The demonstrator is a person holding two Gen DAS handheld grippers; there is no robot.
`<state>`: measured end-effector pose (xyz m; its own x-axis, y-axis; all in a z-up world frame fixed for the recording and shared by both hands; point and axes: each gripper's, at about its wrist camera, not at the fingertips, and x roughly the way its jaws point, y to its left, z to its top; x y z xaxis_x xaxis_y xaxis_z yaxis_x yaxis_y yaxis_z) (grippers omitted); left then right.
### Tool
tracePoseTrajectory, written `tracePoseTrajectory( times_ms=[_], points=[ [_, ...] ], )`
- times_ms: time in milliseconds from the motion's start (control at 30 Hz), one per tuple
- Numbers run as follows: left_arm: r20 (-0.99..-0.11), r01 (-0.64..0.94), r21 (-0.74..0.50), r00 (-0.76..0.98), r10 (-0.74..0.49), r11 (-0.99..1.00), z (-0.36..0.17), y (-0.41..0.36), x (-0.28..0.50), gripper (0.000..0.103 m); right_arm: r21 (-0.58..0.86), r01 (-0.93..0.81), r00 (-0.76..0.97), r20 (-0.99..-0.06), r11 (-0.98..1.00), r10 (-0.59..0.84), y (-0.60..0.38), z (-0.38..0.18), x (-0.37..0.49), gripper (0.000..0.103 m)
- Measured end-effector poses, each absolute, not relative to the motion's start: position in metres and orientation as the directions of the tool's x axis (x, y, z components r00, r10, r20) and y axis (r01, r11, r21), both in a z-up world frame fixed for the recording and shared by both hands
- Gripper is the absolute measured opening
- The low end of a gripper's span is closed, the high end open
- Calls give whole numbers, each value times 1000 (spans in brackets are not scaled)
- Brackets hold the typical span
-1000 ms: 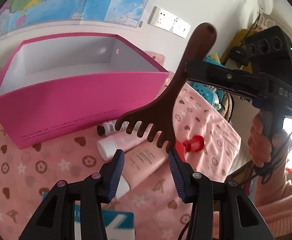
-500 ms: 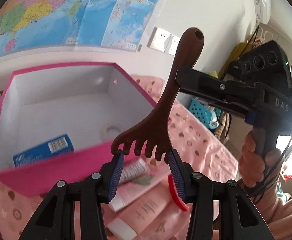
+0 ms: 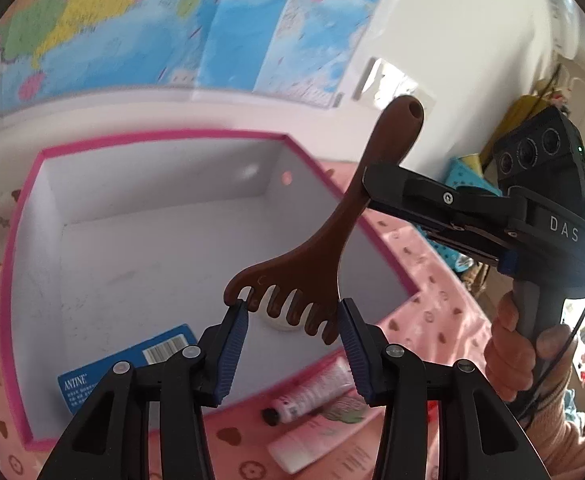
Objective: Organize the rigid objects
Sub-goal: 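Lower the comb into the pink box and open the right gripper, then move the right gripper to the red plastic tool and grasp it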
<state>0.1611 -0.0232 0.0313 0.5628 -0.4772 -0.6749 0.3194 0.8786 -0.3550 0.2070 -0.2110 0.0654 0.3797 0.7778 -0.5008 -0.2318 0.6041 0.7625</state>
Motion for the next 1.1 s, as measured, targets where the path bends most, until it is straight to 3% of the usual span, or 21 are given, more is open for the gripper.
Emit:
tracePoseTrajectory(
  times_ms=[167,267,367,467,1100],
  points=[
    [-710,276,-342,551,-439,898,18,-17,171,47,720,-192,335,-590,666,734,-203,41,215,17],
    [-720,258,-333,551,-421,907,12,-13,173,47,603,-182,322,-710,777,626,-194,34,217,29],
    [-723,246,-330,555,-412,911,10,-10,173,47,557,-181,315,-748,811,584,-190,33,217,34],
    [-721,239,-331,559,-408,913,11,-9,174,47,518,-170,338,-768,838,543,-193,40,217,52],
    [-628,336,-247,659,-414,909,44,-26,109,50,501,-267,439,-697,823,567,-238,83,150,52]
  ],
)
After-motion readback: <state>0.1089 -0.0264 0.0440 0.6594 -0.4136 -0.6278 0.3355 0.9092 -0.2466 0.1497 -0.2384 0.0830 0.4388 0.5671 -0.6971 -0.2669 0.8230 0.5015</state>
